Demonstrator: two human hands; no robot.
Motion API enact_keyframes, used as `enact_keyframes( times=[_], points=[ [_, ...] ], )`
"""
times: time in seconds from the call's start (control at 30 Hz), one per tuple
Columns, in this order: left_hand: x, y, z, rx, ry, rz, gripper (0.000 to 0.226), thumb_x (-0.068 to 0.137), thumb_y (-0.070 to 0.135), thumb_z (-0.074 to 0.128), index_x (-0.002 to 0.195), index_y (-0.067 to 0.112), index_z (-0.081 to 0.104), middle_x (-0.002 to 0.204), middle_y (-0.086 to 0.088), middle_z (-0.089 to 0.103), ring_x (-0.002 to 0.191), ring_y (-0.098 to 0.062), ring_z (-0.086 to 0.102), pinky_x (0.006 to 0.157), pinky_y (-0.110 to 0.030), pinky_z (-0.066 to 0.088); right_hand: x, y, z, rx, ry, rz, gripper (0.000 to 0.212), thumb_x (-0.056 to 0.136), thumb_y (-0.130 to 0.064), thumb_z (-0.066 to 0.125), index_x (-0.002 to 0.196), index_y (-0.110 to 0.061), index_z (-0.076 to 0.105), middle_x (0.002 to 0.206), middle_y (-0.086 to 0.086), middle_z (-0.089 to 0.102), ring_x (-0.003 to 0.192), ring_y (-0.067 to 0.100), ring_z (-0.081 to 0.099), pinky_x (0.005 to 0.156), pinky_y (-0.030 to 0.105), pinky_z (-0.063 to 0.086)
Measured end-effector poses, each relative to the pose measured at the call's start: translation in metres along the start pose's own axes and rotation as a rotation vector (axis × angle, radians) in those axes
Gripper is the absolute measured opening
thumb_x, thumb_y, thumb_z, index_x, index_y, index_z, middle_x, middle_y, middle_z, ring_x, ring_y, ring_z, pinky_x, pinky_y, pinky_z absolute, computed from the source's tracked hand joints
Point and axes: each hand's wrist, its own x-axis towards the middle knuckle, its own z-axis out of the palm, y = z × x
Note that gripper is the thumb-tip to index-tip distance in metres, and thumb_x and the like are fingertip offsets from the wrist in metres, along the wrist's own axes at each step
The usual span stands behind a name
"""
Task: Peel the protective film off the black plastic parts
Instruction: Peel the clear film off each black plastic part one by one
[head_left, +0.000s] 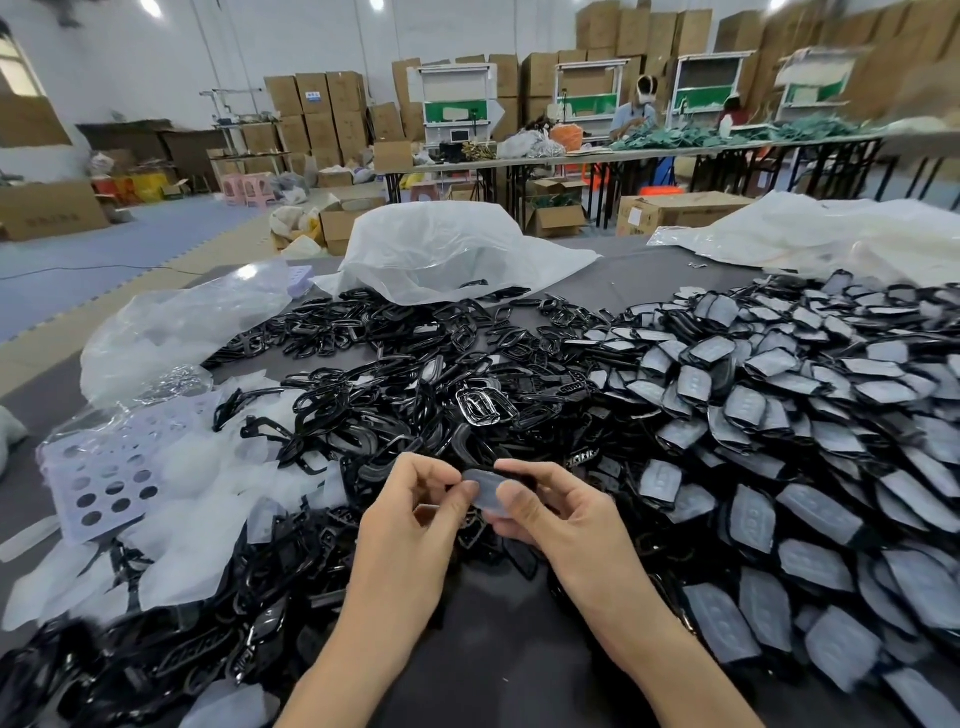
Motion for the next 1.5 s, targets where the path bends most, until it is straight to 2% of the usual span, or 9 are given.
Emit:
enact_keyframes(
  times=[0.13, 0.33, 0.5, 0.6, 0.67, 0.77, 0.93, 1.23, 1.5],
  points=[
    [-0.001, 0.001, 0.002, -0.083, -0.062, -0.034, 0.022, 0.09, 0.012, 0.07, 0.091, 0.033, 0.062, 0.076, 0.005, 0.065, 0.071, -0.014, 0.063, 0.067, -0.02, 0.05, 0.001, 0.004, -0.003, -0.091, 0.061, -0.019, 0.015, 0.089, -0.012, 0.072, 0.097, -0.024, 0.077, 0.084, 0.008, 0.077, 0.075, 0.019, 0.073, 0.069, 0.021, 0.057],
    [-0.001, 0.001, 0.0, -0.285, -0.282, -0.135, 0.025, 0.096, 0.007, 0.06, 0.109, 0.026, 0.071, 0.095, -0.004, 0.075, 0.085, -0.018, 0.072, 0.078, -0.021, 0.056, 0.001, 0.003, -0.003, -0.058, 0.066, -0.029, 0.013, 0.08, -0.031, 0.073, 0.09, -0.025, 0.078, 0.077, 0.011, 0.076, 0.064, 0.016, 0.07, 0.062, 0.02, 0.056],
    [0.0, -0.002, 0.0, -0.21, -0.279, -0.149, 0.023, 0.087, 0.026, 0.066, 0.107, 0.036, 0.07, 0.095, -0.023, 0.067, 0.082, -0.038, 0.061, 0.087, -0.05, 0.052, 0.002, 0.003, -0.004, -0.023, 0.058, -0.005, 0.018, 0.077, -0.032, 0.075, 0.089, -0.019, 0.078, 0.077, 0.013, 0.076, 0.065, 0.018, 0.071, 0.061, 0.02, 0.056],
    [-0.001, -0.003, 0.001, -0.197, -0.253, -0.147, 0.018, 0.093, 0.019, 0.068, 0.101, 0.035, 0.072, 0.087, -0.02, 0.068, 0.074, -0.015, 0.064, 0.079, -0.034, 0.053, 0.003, 0.004, -0.006, -0.017, 0.045, 0.006, 0.02, 0.075, -0.03, 0.077, 0.091, -0.018, 0.077, 0.08, 0.015, 0.076, 0.067, 0.02, 0.073, 0.063, 0.02, 0.057],
    [0.0, -0.001, 0.0, -0.226, -0.245, -0.168, 0.016, 0.096, 0.017, 0.062, 0.102, 0.028, 0.073, 0.084, -0.011, 0.073, 0.076, -0.013, 0.067, 0.077, -0.024, 0.054, 0.004, 0.005, -0.006, -0.025, 0.053, 0.001, 0.021, 0.075, -0.027, 0.077, 0.093, -0.017, 0.076, 0.081, 0.014, 0.076, 0.068, 0.02, 0.073, 0.063, 0.02, 0.057],
    [-0.001, 0.002, 0.0, -0.274, -0.274, -0.208, 0.024, 0.101, 0.01, 0.05, 0.112, 0.018, 0.07, 0.086, -0.005, 0.075, 0.081, -0.014, 0.07, 0.081, -0.025, 0.056, 0.005, 0.008, -0.008, -0.057, 0.089, -0.011, 0.017, 0.08, -0.022, 0.076, 0.095, -0.016, 0.074, 0.079, 0.01, 0.076, 0.067, 0.019, 0.073, 0.062, 0.02, 0.056],
    [-0.004, 0.006, 0.0, -0.078, -0.218, -0.08, 0.024, 0.1, 0.007, 0.053, 0.109, 0.019, 0.071, 0.074, 0.006, 0.072, 0.07, -0.003, 0.066, 0.069, -0.012, 0.049, 0.003, 0.011, -0.007, -0.131, 0.041, -0.033, 0.014, 0.091, -0.008, 0.071, 0.095, -0.022, 0.073, 0.083, 0.005, 0.076, 0.068, 0.017, 0.073, 0.062, 0.02, 0.056],
    [-0.013, 0.017, 0.005, -0.03, -0.206, 0.012, 0.031, 0.101, 0.002, 0.049, 0.107, 0.024, 0.07, 0.079, 0.006, 0.074, 0.071, -0.001, 0.068, 0.068, -0.008, 0.048, 0.001, 0.012, -0.005, -0.231, -0.04, -0.065, 0.006, 0.098, -0.011, 0.061, 0.101, -0.015, 0.064, 0.07, -0.003, 0.069, 0.06, 0.005, 0.061, 0.057, 0.018, 0.049],
    [-0.009, 0.016, 0.003, -0.025, -0.244, -0.051, 0.012, 0.098, 0.016, 0.059, 0.103, 0.023, 0.068, 0.067, 0.008, 0.067, 0.063, -0.001, 0.06, 0.059, -0.01, 0.043, -0.001, 0.011, -0.005, -0.155, -0.088, -0.014, 0.008, 0.102, -0.013, 0.054, 0.107, -0.01, 0.06, 0.069, -0.008, 0.063, 0.06, 0.005, 0.057, 0.056, 0.018, 0.047]
  ],
)
